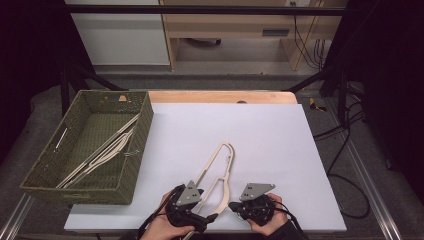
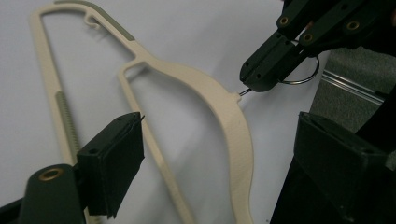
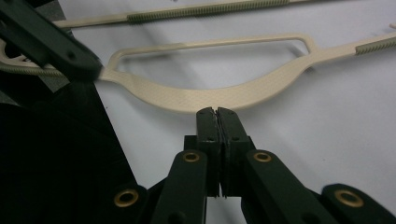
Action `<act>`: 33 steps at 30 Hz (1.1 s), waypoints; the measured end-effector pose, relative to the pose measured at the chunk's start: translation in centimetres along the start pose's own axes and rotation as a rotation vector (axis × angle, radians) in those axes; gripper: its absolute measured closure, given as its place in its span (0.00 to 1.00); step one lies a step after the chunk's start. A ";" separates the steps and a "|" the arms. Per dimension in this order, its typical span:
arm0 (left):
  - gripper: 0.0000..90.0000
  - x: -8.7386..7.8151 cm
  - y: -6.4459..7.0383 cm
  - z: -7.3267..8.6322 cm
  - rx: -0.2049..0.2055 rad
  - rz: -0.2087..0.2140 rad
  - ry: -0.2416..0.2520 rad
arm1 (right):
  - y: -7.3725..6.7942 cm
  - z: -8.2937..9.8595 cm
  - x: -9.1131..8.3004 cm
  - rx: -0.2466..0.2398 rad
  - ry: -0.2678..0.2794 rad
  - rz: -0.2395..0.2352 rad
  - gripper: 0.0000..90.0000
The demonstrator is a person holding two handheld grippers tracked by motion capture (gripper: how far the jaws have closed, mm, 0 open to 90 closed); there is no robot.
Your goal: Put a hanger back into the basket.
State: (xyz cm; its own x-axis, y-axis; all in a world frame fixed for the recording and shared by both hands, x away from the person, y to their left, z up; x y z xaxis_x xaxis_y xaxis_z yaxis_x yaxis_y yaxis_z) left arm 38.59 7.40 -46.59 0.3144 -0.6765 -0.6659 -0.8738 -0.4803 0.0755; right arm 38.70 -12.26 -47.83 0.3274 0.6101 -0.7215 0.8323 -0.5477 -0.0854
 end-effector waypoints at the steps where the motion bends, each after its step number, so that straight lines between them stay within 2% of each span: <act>1: 0.19 0.4 0.1 -0.1 0.002 0.006 -0.019 | 0.0 -0.1 -0.1 -0.004 -0.002 -0.004 0.99; 4: 0.25 1.4 0.3 -0.2 -0.006 0.019 -0.062 | -0.1 -0.3 -0.2 -0.009 -0.005 0.000 0.99; 7: 0.34 2.1 0.5 0.0 0.011 0.038 -0.119 | -0.2 -0.5 -0.4 -0.018 -0.010 -0.003 0.99; 9: 0.39 2.4 0.6 0.0 0.017 0.041 -0.134 | -0.2 -0.7 -0.6 -0.022 -0.011 -0.008 0.99; 17: 0.55 2.8 0.6 -0.1 0.001 0.050 -0.155 | -0.4 -1.3 -1.0 -0.022 -0.007 -0.007 1.00; 25: 0.65 3.5 0.8 -0.1 -0.016 0.026 -0.188 | -0.6 -1.8 -1.5 -0.035 0.001 -0.010 1.00; 33: 0.80 3.4 1.3 -0.3 -0.002 0.017 -0.199 | -0.8 -2.0 -1.7 -0.038 0.008 -0.002 0.99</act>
State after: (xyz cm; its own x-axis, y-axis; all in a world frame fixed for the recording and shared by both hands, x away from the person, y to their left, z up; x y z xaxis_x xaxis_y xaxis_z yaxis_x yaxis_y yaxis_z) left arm 38.57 4.31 -48.56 0.2202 -0.5609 -0.7980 -0.8776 -0.4711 0.0890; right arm 38.40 -11.76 -45.14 0.3295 0.6160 -0.7155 0.8491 -0.5247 -0.0608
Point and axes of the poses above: each handheld gripper's, and its own axes: x roughly forward along the jaws, z roughly out of its underside, y roughly to its right, the point moved 3 cm from there along x, roughly forward along the jaws, and after that the axes turned 2 degrees about -y, right-handed, at the moved point
